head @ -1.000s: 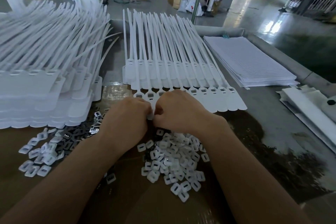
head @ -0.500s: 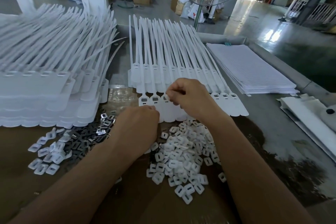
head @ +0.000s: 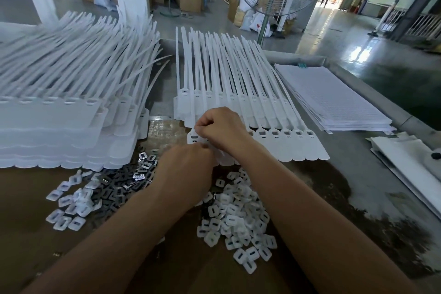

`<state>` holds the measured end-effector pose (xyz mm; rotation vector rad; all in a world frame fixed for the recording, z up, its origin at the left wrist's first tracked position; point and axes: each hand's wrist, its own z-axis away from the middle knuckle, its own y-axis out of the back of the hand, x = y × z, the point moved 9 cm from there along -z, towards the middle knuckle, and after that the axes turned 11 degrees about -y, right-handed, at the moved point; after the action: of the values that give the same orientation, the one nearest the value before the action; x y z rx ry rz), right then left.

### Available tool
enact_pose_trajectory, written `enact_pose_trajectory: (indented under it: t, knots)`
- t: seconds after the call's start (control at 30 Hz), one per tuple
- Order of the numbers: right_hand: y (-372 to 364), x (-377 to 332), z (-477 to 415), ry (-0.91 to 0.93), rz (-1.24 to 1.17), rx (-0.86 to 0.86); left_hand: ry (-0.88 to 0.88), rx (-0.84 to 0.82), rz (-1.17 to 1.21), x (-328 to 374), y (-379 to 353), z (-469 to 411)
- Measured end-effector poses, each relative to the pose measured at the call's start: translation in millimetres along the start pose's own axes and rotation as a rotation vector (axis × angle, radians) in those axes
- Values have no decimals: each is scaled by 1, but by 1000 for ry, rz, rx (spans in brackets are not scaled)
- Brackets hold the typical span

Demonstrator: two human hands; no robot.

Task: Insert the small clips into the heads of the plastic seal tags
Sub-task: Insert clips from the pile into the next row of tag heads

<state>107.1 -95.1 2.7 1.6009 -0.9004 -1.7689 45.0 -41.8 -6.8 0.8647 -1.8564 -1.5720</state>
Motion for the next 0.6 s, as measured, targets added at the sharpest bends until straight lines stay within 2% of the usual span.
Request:
enact_pose_trajectory:
  t: [0.23, 0.47, 0.6]
  knots:
    - [-6, 2, 0, -28, 83, 16, 2, 35, 4, 0, 1, 2]
    - [2, 2, 5, -45, -38, 74, 3, 47, 23, -1, 1, 1]
    - [0, 5, -2, -102, -25, 28, -4, 36, 12, 0, 0, 0]
